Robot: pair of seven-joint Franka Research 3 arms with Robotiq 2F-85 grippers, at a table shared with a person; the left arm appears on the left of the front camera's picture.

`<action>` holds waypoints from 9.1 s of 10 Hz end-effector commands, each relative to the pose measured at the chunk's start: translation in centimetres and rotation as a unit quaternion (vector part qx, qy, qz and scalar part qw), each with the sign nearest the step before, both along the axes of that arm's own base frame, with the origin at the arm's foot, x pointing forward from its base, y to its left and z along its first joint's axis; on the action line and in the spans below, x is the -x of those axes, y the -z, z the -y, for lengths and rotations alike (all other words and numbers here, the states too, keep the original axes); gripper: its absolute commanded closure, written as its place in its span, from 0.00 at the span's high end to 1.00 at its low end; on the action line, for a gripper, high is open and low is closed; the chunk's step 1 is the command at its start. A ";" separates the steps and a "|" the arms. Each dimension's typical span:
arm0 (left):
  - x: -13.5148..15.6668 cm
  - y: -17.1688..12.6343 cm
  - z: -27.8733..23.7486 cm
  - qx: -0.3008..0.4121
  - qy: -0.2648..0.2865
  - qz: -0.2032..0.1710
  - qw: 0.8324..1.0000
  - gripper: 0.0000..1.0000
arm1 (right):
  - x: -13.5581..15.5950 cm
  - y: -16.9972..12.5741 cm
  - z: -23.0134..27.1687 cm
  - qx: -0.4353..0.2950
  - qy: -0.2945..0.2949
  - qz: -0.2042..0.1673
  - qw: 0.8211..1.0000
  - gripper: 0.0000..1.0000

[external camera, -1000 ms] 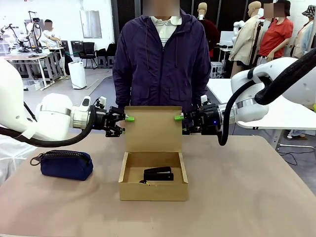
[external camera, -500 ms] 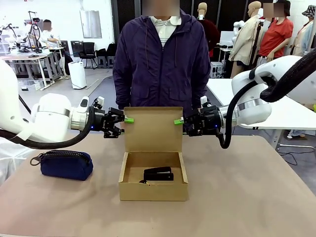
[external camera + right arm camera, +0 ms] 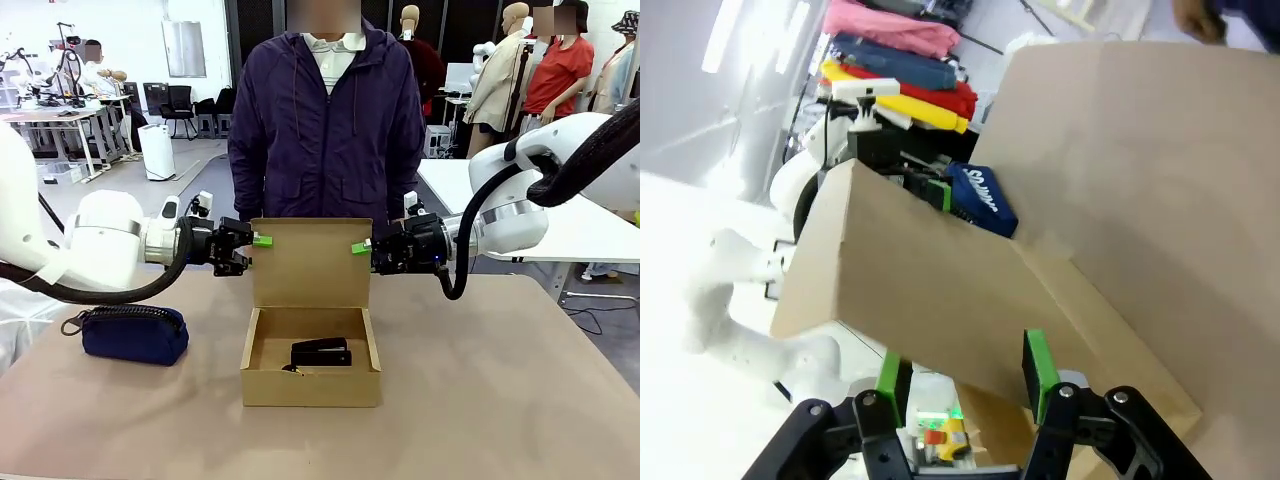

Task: Pack the items into the box.
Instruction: Close the Mailer Box.

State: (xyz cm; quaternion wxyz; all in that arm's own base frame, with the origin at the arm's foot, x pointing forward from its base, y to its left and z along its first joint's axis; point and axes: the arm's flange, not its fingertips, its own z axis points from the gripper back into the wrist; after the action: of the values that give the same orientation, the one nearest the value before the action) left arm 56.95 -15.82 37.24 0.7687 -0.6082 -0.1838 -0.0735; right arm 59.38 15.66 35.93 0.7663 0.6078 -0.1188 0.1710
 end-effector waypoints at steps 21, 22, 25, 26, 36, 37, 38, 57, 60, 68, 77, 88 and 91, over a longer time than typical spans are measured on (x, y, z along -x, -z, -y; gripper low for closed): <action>11.9 3.5 -5.6 -0.033 0.138 0.452 0.880 1.00 | 12.2 3.9 6.3 -0.043 -0.105 0.393 0.913 1.00; 12.5 2.3 -7.9 -0.045 0.094 0.467 0.878 1.00 | 12.6 3.6 8.1 -0.032 -0.079 0.398 0.914 1.00; 13.5 -0.6 -10.5 -0.028 -0.017 0.520 0.853 1.00 | 12.3 1.8 9.5 -0.051 -0.016 0.456 0.888 1.00; 13.1 -0.7 -9.3 -0.001 -0.023 0.540 0.841 1.00 | 11.3 1.4 7.6 -0.071 -0.022 0.475 0.877 1.00; 11.0 9.4 5.1 -0.131 0.252 0.519 0.806 1.00 | 8.8 6.8 -5.5 0.072 -0.208 0.447 0.867 1.00; 10.8 9.8 5.1 -0.145 0.254 0.510 0.809 1.00 | 8.7 6.6 -5.4 0.067 -0.206 0.449 0.867 1.00; 10.4 9.1 5.1 -0.144 0.249 0.511 0.810 1.00 | 8.5 6.3 -5.3 0.062 -0.204 0.450 0.867 1.00; 17.3 -3.9 -19.2 0.021 -0.022 0.014 0.999 1.00 | 15.4 -5.5 19.2 -0.057 0.095 -0.090 0.990 1.00; 17.3 -3.9 -19.2 0.021 -0.022 0.014 0.999 1.00 | 15.4 -5.5 19.2 -0.057 0.095 -0.090 0.990 1.00; 17.3 -3.9 -19.2 0.021 -0.022 0.014 0.999 1.00 | 15.4 -5.5 19.2 -0.057 0.095 -0.090 0.990 1.00; 17.3 -3.9 -19.2 0.021 -0.022 0.014 0.999 1.00 | 15.4 -5.5 19.2 -0.057 0.095 -0.090 0.990 1.00; 17.3 -3.9 -19.2 0.021 -0.022 0.014 0.999 1.00 | 15.4 -5.5 19.2 -0.057 0.095 -0.090 0.990 1.00; 17.3 -3.9 -19.2 0.021 -0.022 0.014 0.999 1.00 | 15.4 -5.5 19.2 -0.057 0.095 -0.090 0.990 1.00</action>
State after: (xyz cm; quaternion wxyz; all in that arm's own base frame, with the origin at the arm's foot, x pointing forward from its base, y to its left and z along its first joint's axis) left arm 39.91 3.67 41.16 0.7568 -0.6196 -0.1995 -0.0589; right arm 43.99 -3.45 40.93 0.7528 0.6474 -0.1152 0.0300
